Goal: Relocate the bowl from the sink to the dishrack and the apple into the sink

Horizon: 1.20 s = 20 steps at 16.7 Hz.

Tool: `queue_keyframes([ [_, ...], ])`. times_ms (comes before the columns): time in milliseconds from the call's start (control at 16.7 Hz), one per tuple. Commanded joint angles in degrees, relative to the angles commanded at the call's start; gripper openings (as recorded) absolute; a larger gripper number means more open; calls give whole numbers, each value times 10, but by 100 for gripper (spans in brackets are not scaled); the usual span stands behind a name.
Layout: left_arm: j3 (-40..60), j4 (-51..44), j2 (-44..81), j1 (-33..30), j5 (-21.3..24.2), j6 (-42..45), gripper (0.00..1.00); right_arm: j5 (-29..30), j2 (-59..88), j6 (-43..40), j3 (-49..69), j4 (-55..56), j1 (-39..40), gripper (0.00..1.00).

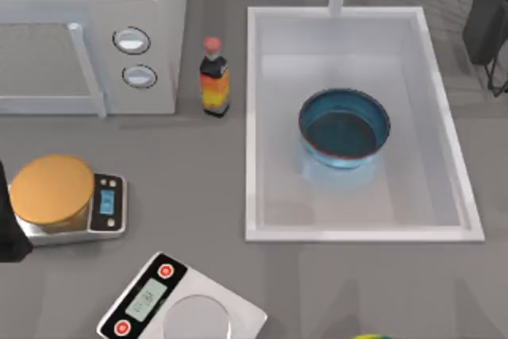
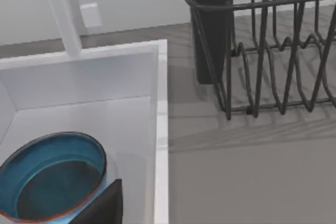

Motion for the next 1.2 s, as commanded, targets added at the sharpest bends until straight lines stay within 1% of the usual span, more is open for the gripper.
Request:
queue_keyframes([
  [300, 0, 0, 0, 0, 0, 0, 100, 12, 262, 87, 179, -112, 26, 100],
  [720, 0, 0, 0, 0, 0, 0, 100, 31, 655, 198, 498, -291, 82, 100],
  [960, 0, 0, 0, 0, 0, 0, 100, 40, 864, 240, 697, -388, 122, 100],
  [1200, 0, 0, 0, 0, 0, 0, 100, 48, 1041, 261, 888, -474, 165, 100],
])
